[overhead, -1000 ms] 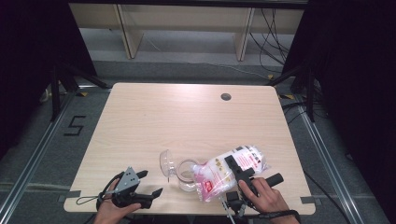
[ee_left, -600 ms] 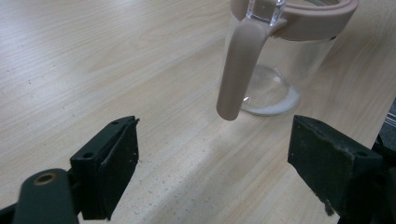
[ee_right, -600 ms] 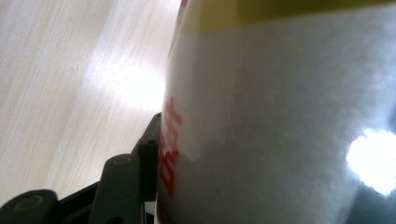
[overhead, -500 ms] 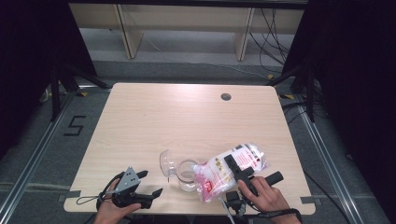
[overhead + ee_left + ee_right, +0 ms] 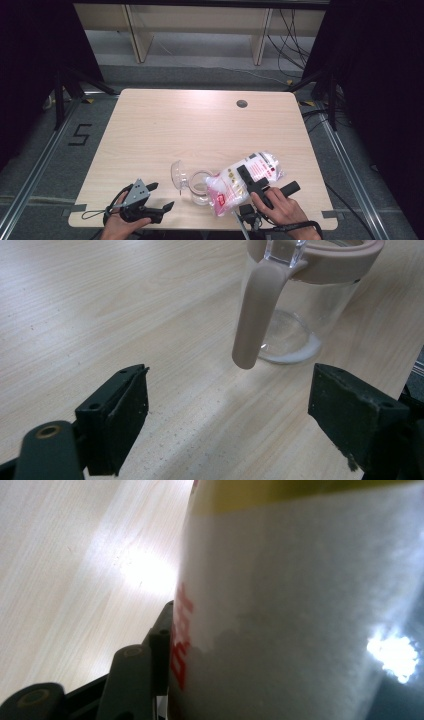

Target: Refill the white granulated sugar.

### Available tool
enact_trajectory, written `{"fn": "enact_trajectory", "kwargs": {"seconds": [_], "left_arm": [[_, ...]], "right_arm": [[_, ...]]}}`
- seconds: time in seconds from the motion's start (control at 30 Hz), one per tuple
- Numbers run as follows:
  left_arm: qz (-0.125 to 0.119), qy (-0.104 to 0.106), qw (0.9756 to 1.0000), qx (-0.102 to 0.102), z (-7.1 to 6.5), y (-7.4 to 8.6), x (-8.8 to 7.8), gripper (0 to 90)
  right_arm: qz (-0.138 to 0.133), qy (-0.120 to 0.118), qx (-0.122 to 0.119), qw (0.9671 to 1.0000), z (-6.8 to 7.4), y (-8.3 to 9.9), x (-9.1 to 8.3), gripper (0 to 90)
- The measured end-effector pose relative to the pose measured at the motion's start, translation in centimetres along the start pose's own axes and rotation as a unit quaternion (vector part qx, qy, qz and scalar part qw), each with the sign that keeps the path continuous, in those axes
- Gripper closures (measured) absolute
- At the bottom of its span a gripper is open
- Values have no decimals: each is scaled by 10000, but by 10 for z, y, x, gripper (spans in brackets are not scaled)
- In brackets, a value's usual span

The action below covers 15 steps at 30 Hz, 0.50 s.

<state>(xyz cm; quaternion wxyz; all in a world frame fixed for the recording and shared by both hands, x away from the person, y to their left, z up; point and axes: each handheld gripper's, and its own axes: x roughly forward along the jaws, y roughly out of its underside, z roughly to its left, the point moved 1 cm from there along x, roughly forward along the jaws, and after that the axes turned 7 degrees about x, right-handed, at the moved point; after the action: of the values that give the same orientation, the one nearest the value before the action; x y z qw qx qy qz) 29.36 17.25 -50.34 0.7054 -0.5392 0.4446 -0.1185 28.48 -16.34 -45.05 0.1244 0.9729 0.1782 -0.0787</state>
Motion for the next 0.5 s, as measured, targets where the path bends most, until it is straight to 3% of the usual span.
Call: {"fn": "enact_trajectory", "kwargs": {"seconds": [0.5], "left_arm": [[2,4,10000,11,0,0,0,162]], "right_arm": [[-57,70,77,9999,0,2,-2,509]]}}
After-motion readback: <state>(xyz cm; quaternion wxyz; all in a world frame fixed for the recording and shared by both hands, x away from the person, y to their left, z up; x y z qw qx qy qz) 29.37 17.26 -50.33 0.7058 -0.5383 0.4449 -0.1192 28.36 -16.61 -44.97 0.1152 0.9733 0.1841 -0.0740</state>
